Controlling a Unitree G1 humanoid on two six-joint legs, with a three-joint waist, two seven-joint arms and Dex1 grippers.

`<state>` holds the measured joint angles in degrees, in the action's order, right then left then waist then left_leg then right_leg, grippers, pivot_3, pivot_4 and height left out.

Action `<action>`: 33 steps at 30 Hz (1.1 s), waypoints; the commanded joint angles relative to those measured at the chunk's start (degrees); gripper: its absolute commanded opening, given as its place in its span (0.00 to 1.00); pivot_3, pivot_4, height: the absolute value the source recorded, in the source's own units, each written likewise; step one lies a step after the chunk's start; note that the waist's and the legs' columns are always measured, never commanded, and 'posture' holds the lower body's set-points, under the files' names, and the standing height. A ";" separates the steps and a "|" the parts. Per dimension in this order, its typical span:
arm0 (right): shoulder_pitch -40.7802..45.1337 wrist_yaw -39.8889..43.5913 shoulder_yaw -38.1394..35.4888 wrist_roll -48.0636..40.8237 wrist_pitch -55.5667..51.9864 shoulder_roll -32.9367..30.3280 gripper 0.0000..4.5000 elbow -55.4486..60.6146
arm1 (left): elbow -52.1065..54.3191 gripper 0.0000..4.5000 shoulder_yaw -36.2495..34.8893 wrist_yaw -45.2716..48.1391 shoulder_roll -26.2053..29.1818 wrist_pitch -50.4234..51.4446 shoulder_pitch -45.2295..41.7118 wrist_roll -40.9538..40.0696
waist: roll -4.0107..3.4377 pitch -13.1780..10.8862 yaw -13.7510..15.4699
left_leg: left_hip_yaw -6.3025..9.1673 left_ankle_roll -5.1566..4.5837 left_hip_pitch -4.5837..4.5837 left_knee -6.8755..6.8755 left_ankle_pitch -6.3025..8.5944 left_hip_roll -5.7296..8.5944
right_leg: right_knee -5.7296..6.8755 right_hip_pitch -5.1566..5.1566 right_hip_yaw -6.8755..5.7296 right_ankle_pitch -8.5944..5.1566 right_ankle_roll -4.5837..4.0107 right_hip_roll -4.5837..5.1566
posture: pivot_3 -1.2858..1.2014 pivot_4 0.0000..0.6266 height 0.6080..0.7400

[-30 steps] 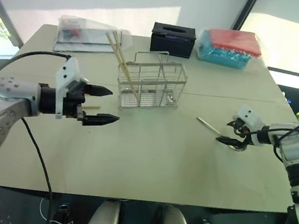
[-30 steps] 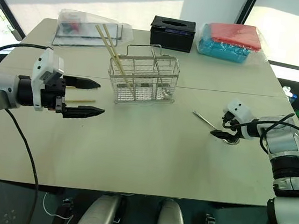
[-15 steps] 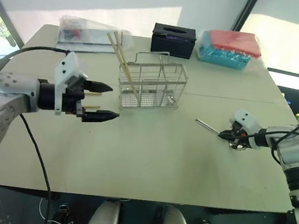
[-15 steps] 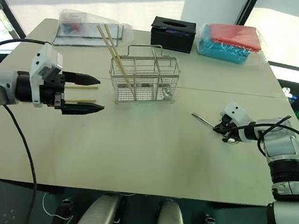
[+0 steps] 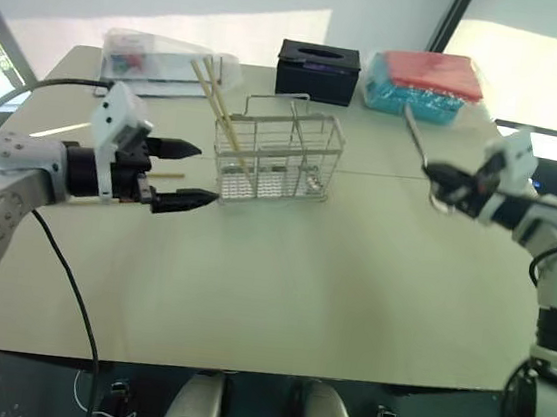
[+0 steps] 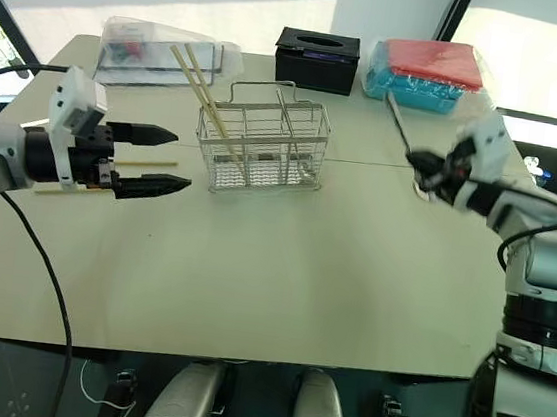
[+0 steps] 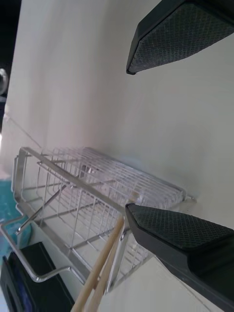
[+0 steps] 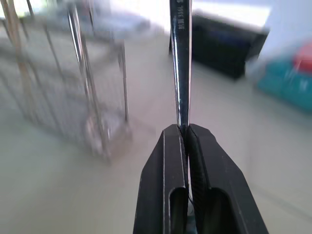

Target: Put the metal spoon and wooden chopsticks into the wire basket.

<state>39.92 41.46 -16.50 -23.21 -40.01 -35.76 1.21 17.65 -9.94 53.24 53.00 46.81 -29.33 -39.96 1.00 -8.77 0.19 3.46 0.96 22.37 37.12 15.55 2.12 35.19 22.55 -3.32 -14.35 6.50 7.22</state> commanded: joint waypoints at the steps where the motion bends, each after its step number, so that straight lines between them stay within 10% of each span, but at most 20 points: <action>1: 7.72 -8.76 -1.48 -4.18 -2.64 6.19 0.01 3.56 | -1.26 1.00 -1.22 -1.11 -0.62 -1.57 -2.33 0.63 | 0.01 0.01 0.04 | 0.00 0.00 -0.01 0.01 0.00 0.00 | 0.00 -0.01 0.00 0.00 -0.01 0.00 | 0.52 0.24 0.45; 11: 17.26 -19.00 7.55 2.65 11.09 22.67 0.01 -11.90 | -2.11 1.00 -2.01 -3.59 -1.86 -1.12 -4.98 0.58 | 0.12 0.06 0.02 | 0.02 0.02 0.05 -0.01 -0.01 0.13 | 0.17 0.23 0.07 0.05 -0.01 -0.01 | 0.52 0.24 0.45; 33: 13.17 -20.68 8.57 3.73 25.40 33.07 0.01 -23.86 | 1.46 1.00 -6.89 -7.98 -0.05 2.93 -2.60 -2.60 | 0.12 0.06 -1.28 | 0.09 0.25 0.03 -0.03 -0.15 0.03 | 0.82 0.59 0.19 0.05 -0.04 -0.21 | 0.52 0.24 0.45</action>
<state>52.50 21.03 -7.19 -18.97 -16.53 -3.06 -23.42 18.55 -14.89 45.67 51.85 49.78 -30.20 -41.98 1.11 -8.71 -1.08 3.55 1.21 22.40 37.09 15.39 2.15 36.01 23.14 -3.12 -14.31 6.45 7.01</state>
